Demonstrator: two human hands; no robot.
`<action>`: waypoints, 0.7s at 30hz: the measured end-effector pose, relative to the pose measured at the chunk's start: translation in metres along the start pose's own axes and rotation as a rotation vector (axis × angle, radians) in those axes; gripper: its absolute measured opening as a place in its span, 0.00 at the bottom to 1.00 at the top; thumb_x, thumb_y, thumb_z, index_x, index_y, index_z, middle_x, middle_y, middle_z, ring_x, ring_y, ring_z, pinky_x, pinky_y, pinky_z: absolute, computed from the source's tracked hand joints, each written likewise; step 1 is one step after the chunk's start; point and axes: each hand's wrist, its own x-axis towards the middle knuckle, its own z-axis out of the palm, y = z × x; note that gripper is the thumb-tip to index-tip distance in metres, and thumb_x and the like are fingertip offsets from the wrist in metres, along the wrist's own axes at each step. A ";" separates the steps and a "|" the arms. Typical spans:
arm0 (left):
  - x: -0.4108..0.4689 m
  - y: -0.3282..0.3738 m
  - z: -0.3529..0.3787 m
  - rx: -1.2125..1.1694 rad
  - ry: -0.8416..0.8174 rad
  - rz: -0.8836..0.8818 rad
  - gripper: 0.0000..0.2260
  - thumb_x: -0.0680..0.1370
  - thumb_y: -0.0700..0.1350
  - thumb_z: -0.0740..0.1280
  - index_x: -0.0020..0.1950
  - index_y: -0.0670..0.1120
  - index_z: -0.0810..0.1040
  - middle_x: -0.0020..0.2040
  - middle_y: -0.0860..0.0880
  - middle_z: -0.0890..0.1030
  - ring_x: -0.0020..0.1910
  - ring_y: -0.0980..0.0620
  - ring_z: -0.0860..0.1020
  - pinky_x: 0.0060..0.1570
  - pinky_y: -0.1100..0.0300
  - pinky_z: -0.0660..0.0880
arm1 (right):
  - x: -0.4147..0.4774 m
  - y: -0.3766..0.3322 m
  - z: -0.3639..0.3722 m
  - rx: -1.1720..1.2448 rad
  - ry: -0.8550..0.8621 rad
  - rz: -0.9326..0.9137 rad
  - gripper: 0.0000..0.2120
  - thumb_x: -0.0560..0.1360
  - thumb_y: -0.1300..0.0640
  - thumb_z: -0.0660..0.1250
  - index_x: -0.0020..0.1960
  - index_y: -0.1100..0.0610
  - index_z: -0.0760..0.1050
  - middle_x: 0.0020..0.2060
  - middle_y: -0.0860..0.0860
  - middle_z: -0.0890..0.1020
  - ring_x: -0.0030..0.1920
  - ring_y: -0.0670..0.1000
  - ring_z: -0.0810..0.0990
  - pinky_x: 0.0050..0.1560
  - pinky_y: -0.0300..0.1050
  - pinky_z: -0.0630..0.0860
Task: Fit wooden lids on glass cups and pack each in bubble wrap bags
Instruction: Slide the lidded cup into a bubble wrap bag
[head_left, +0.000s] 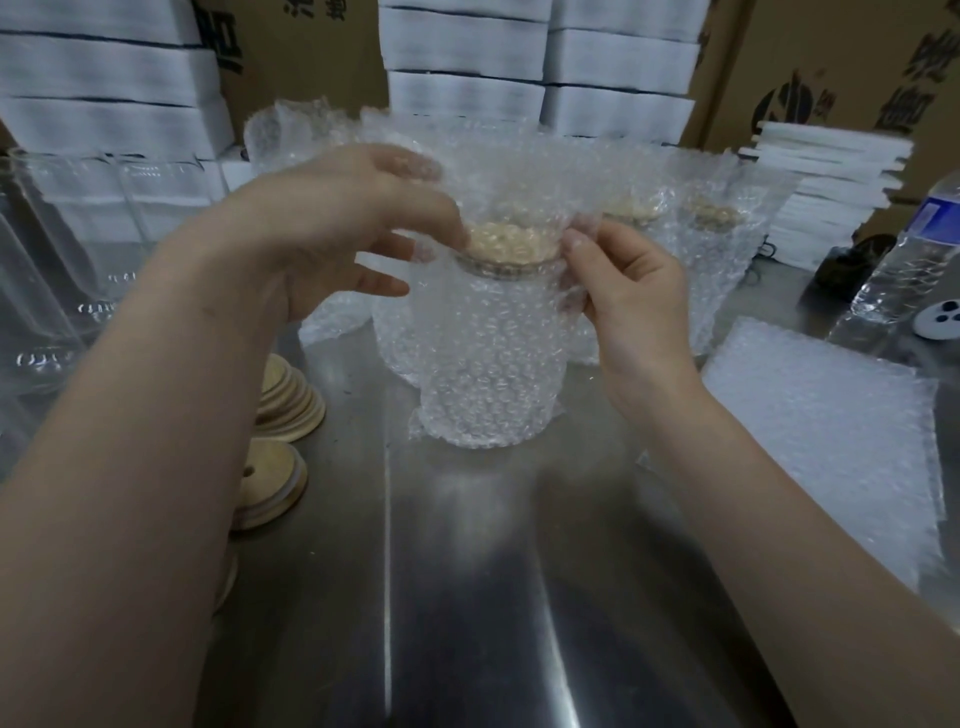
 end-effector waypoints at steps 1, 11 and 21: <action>0.001 0.000 0.002 0.026 -0.002 -0.004 0.23 0.64 0.41 0.79 0.57 0.48 0.79 0.51 0.47 0.84 0.51 0.48 0.81 0.46 0.55 0.79 | -0.001 -0.001 0.000 -0.011 0.004 -0.008 0.05 0.78 0.64 0.67 0.52 0.59 0.81 0.33 0.43 0.82 0.31 0.42 0.76 0.33 0.36 0.73; 0.004 -0.005 0.001 0.013 0.140 0.077 0.08 0.63 0.42 0.78 0.37 0.49 0.81 0.40 0.51 0.86 0.35 0.56 0.81 0.35 0.63 0.77 | -0.007 -0.007 0.006 -0.017 0.046 -0.079 0.11 0.78 0.68 0.66 0.53 0.54 0.80 0.36 0.45 0.83 0.32 0.43 0.77 0.33 0.38 0.76; 0.004 -0.008 0.008 -0.190 0.078 -0.035 0.17 0.77 0.33 0.66 0.37 0.52 0.86 0.32 0.55 0.79 0.29 0.56 0.74 0.32 0.64 0.75 | -0.009 -0.003 0.009 0.071 0.064 -0.020 0.13 0.77 0.72 0.62 0.46 0.58 0.81 0.36 0.49 0.82 0.35 0.51 0.74 0.34 0.41 0.72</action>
